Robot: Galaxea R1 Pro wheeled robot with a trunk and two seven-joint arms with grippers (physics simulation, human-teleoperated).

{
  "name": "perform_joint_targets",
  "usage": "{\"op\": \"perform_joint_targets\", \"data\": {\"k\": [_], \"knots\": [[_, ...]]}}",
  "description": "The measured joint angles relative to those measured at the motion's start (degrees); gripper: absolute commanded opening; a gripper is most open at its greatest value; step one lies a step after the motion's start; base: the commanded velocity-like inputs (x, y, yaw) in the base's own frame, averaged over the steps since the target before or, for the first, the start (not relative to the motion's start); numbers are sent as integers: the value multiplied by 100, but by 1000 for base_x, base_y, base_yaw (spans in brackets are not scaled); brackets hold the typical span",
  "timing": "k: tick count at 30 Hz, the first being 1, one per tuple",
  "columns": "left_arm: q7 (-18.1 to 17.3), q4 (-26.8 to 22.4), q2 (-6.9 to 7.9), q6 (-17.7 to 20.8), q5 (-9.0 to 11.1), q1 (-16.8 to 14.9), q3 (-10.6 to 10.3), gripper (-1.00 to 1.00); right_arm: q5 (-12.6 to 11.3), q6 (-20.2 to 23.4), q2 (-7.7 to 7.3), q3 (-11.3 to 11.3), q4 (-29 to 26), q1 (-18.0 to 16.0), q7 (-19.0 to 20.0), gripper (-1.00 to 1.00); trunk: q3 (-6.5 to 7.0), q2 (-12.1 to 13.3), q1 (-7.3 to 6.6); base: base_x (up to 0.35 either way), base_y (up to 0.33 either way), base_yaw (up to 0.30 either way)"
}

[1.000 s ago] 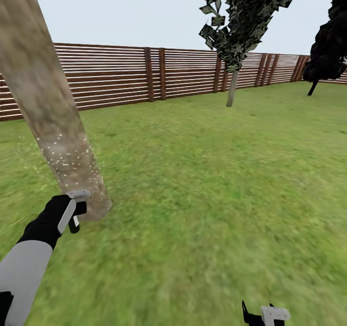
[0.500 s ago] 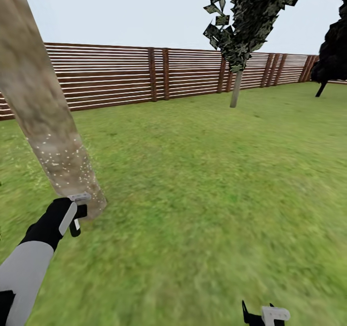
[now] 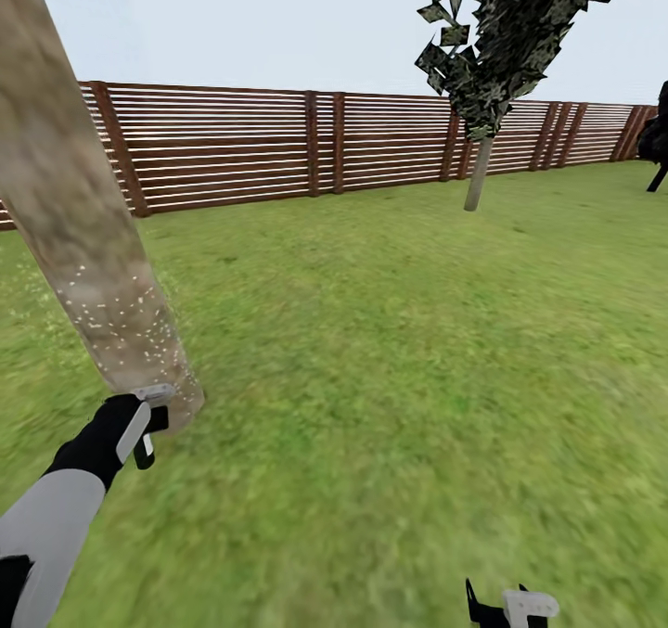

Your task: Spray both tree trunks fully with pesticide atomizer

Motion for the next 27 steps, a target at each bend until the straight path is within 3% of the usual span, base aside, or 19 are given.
{"op": "perform_joint_targets", "data": {"k": [3, 7, 10, 13, 15, 16, 17, 19, 21, 23, 25, 26, 27], "knots": [[-4, 89, 1, -9, 5, -1, 3, -100, 0, 0, 0, 1, 3, 0, 0, 100, 0, 0, 0, 84, -91, 0], [-75, 99, -6, -11, 30, 33, -6, -100, 0, 8, 0, 0, 5, 0, 0, 100, 0, 0, 0, -312, -4, 0], [-325, 58, -225, -123, 32, 314, -94, -100, -5, 5, -2, -1, 0, 0, -4, 100, -1, 0, 0, -341, 0, 0], [-1149, 54, -244, -1007, -12, 799, -1018, -100, 6, 15, 4, 15, -21, 0, -4, 100, -1, 0, 0, -332, 0, 0], [-1860, 63, -226, -1367, -113, 1036, -1364, -100, 142, 93, 4, 172, -109, 1, 27, 100, -1, 0, 0, -295, 0, 0], [-2200, 64, -212, -1431, -303, 1108, -1480, -100, 280, 160, 4, 300, -241, 1, 65, 100, 0, 0, 0, -288, 0, 0], [-2596, 70, -189, -1507, -615, 1151, -1567, -100, 470, 328, 5, 464, -436, -9, 132, 100, 0, 0, 0, -301, 0, 0], [-3652, 150, -157, -1998, -1346, 1190, -1637, -100, 767, 1157, 50, 676, -1145, -122, 588, 100, 1, 0, 0, -322, 0, 0], [-4838, 404, -160, -2500, -1927, 1201, -1675, -100, 856, 2148, 113, 736, -1940, -387, 1725, 100, 1, 0, 0, -324, 0, 0], [-5801, 511, -194, -2886, -2687, 1204, -1746, -100, 878, 2869, 173, 756, -2373, -844, 2939, 100, 1, 0, 0, -292, 0, 0], [-6478, 541, -225, -3031, -3416, 1204, -1756, -100, 884, 3100, 236, 769, -2501, -1233, 3478, 100, 1, 0, 0, -221, 0, 0], [-6793, 546, -242, -3059, -3699, 1204, -1745, -100, 887, 3147, 251, 912, -2530, -1390, 3851, 100, 1, 0, 0, -94, 0, 0], [-6941, 546, -257, -3067, -3798, 1203, -1740, -100, 898, 3163, 256, 1086, -2545, -1452, 4196, 100, 0, 0, 0, -48, 0, 0]]}}
